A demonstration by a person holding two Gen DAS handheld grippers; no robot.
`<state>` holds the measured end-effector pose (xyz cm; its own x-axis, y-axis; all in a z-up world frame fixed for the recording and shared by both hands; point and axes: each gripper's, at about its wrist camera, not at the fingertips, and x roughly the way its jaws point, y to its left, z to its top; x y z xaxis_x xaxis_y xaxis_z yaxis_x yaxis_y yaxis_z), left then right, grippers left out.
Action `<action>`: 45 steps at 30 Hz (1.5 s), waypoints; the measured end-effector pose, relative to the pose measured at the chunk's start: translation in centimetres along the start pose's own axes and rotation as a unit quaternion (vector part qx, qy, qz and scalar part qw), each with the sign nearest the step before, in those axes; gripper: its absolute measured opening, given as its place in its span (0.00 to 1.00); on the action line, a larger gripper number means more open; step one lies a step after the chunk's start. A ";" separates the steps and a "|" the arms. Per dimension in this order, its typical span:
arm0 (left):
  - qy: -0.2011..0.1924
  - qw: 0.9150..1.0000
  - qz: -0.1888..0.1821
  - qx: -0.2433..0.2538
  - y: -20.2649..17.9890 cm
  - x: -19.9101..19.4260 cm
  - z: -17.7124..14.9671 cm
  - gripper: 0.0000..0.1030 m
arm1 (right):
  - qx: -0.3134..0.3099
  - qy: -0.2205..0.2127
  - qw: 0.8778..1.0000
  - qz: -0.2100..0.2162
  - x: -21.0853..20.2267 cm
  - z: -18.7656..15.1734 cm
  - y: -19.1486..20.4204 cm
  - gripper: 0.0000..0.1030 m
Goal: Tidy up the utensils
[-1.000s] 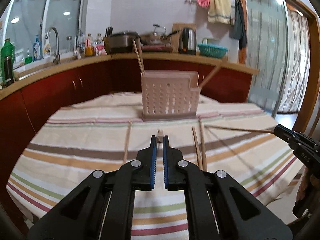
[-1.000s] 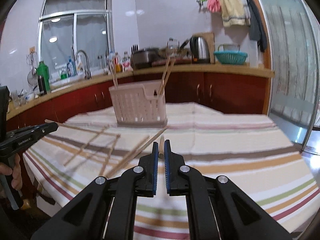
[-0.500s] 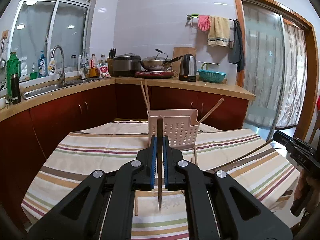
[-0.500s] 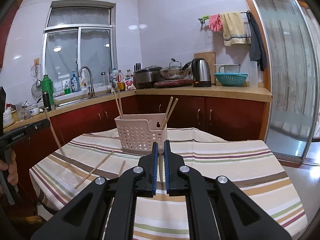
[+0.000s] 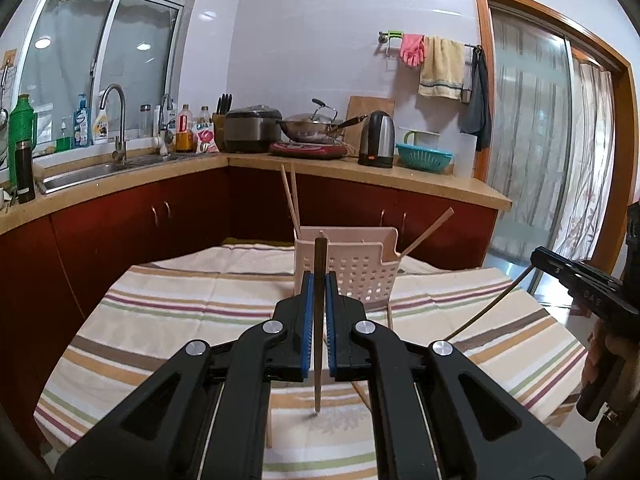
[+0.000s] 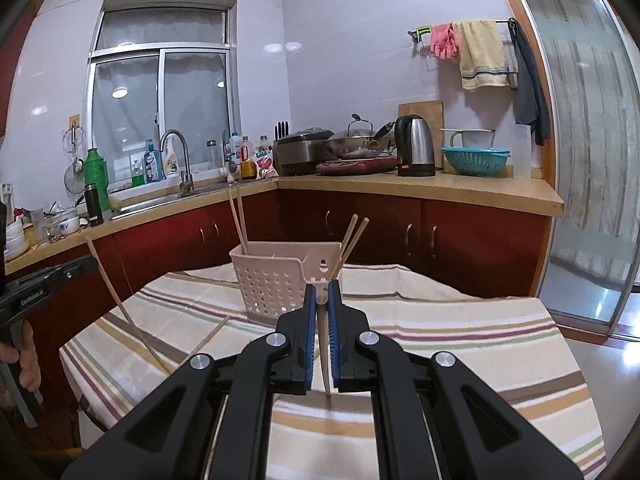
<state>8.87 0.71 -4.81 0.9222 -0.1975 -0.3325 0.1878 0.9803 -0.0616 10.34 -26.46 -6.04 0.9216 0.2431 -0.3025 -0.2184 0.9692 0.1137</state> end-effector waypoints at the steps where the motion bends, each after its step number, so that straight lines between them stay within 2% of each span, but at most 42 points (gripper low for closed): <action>1: -0.002 1.000 0.000 0.000 0.0 0.1 0.1 0.06 | 0.000 -0.002 1.000 0.001 0.3 0.2 0.1 0.07; 13: -0.011 1.000 0.000 -0.002 0.7 2.8 1.4 0.05 | -0.012 -0.007 1.000 -0.003 2.9 1.9 0.4 0.07; 19: -0.006 1.000 0.003 -0.003 1.1 3.8 1.2 0.05 | -0.012 0.014 1.000 -0.002 4.4 1.2 0.3 0.06; 25: -0.006 1.000 0.002 -0.003 1.4 4.5 1.7 0.05 | -0.005 0.009 1.000 -0.003 4.5 1.4 0.2 0.06; 28: -0.011 1.000 -0.002 0.000 1.2 4.6 2.2 0.05 | -0.007 0.008 1.000 0.001 4.3 1.9 0.3 0.06; 30: -0.015 1.000 -0.010 0.000 1.1 4.7 2.8 0.01 | -0.009 0.006 1.000 0.005 4.3 2.4 0.5 0.06; 37: -0.026 0.999 -0.018 0.011 0.6 5.1 4.4 0.01 | -0.013 -0.001 1.000 0.012 4.4 3.8 0.8 0.06; 40: -0.017 1.000 -0.021 0.006 0.9 5.6 3.9 0.01 | -0.010 0.001 1.000 0.012 4.6 3.8 0.8 0.06; 45: 0.028 0.999 -0.022 0.007 1.1 7.6 2.3 0.01 | -0.008 0.013 1.000 0.010 5.1 3.2 0.5 0.06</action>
<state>16.86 0.23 -5.20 0.8931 -0.2388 -0.3812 0.2325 0.9705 -0.0633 15.92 -24.85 -4.47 0.9083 0.2635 -0.3248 -0.2425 0.9645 0.1043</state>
